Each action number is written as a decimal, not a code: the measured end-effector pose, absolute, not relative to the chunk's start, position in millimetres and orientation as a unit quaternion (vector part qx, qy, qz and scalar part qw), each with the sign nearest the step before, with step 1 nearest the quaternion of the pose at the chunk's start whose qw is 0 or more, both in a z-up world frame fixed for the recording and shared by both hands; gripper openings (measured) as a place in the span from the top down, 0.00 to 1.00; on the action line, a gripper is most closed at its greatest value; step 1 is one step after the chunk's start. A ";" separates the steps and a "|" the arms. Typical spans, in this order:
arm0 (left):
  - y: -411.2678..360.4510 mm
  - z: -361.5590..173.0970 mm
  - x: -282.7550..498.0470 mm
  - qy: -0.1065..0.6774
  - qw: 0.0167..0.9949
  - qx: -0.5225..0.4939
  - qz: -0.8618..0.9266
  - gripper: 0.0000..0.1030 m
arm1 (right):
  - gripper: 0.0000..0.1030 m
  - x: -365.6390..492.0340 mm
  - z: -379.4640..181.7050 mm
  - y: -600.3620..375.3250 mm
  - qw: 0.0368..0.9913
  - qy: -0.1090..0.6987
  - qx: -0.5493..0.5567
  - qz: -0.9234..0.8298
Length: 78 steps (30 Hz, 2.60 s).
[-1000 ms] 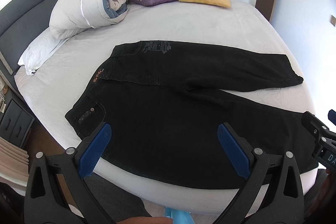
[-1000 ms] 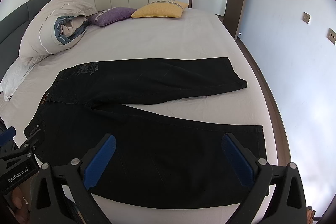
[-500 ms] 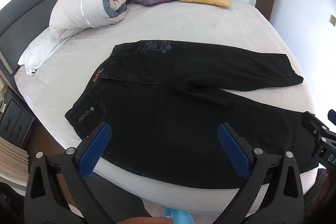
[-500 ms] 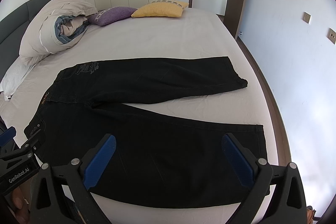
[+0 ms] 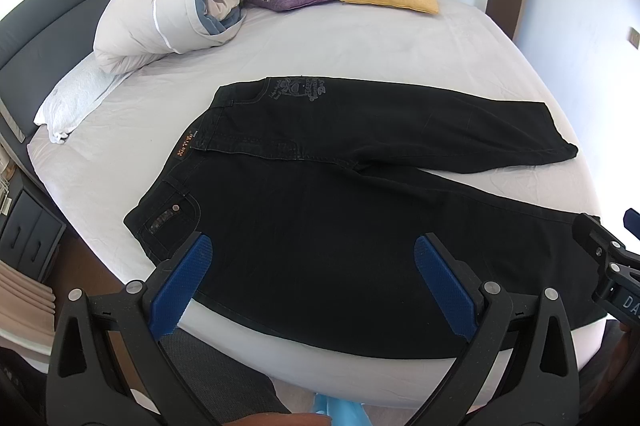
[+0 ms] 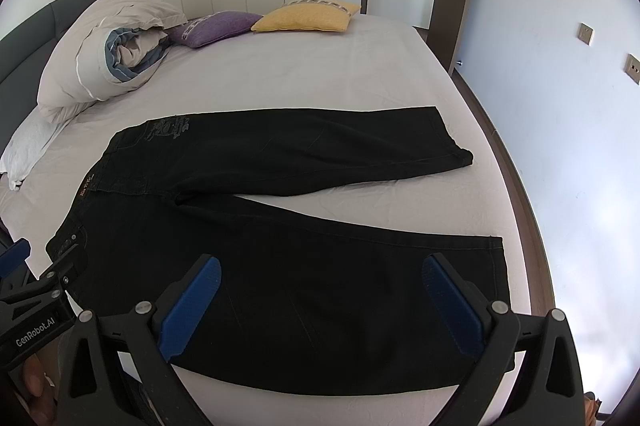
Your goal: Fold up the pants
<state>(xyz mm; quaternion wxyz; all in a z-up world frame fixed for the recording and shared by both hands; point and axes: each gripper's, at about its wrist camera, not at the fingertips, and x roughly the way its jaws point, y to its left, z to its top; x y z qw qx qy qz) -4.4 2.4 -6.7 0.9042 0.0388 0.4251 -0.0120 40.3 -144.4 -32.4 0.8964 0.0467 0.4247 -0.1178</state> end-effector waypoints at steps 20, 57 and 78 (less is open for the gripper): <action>1.7 -6.5 -4.3 0.426 0.904 0.040 -0.012 0.00 | 0.00 37.7 -36.5 -142.8 0.896 0.426 0.046 -0.117; 128.0 -15.4 96.7 0.417 0.831 -0.356 -0.093 0.00 | 0.00 126.2 -18.3 -180.7 0.909 0.399 0.068 0.097; 98.3 -82.3 405.2 0.514 0.834 0.108 -0.169 0.27 | 0.26 388.0 -99.1 -170.5 0.833 0.468 -0.078 0.286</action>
